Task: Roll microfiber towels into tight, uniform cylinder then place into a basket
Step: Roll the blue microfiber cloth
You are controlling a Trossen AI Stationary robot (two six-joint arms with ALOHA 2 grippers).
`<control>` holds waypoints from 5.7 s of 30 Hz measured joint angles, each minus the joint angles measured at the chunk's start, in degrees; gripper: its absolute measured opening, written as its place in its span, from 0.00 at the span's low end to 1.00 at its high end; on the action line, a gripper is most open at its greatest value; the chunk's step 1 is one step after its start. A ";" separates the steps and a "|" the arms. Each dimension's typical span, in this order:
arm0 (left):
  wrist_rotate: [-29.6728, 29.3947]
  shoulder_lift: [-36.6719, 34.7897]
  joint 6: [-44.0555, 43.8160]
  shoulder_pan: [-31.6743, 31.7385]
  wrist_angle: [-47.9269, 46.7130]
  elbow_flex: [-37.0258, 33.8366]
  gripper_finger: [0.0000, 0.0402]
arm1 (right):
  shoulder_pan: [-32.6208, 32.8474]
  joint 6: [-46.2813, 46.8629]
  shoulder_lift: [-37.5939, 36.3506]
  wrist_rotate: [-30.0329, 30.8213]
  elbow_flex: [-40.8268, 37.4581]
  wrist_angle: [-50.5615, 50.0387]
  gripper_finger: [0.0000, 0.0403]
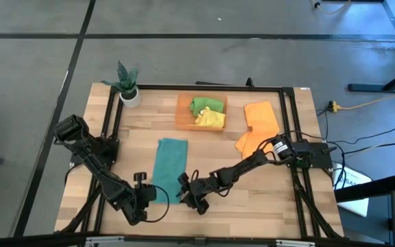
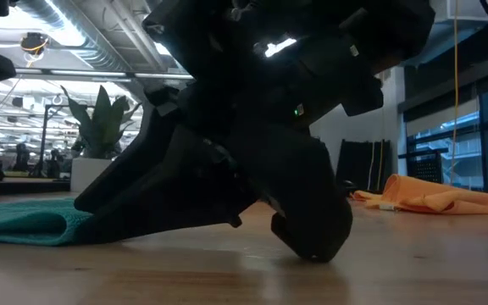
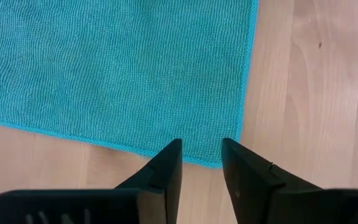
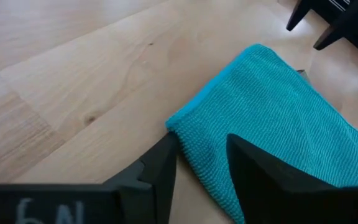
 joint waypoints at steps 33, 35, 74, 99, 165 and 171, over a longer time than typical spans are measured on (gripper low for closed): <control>-11.97 0.00 7.54 -6.50 1.62 0.00 0.26 | -3.41 20.40 0.21 -0.69 18.12 -25.50 0.00; -12.15 0.00 7.54 -6.58 1.55 0.00 0.26 | -3.46 21.91 0.21 -0.68 19.21 -27.61 0.00; -15.72 11.02 -7.72 -0.59 7.23 0.00 0.26 | -5.48 29.75 0.08 -0.84 23.50 -32.57 0.00; -8.75 7.97 -6.14 1.31 -2.14 0.02 0.00 | -5.48 34.49 -2.73 -0.86 23.52 -40.01 0.00; 14.05 -1.09 20.52 13.87 10.38 -0.04 0.21 | -7.44 35.82 -2.82 -17.39 23.45 -57.84 0.00; 14.91 -3.24 17.89 14.30 7.78 -0.04 0.21 | -9.19 35.98 -4.91 -19.20 23.45 -58.20 0.00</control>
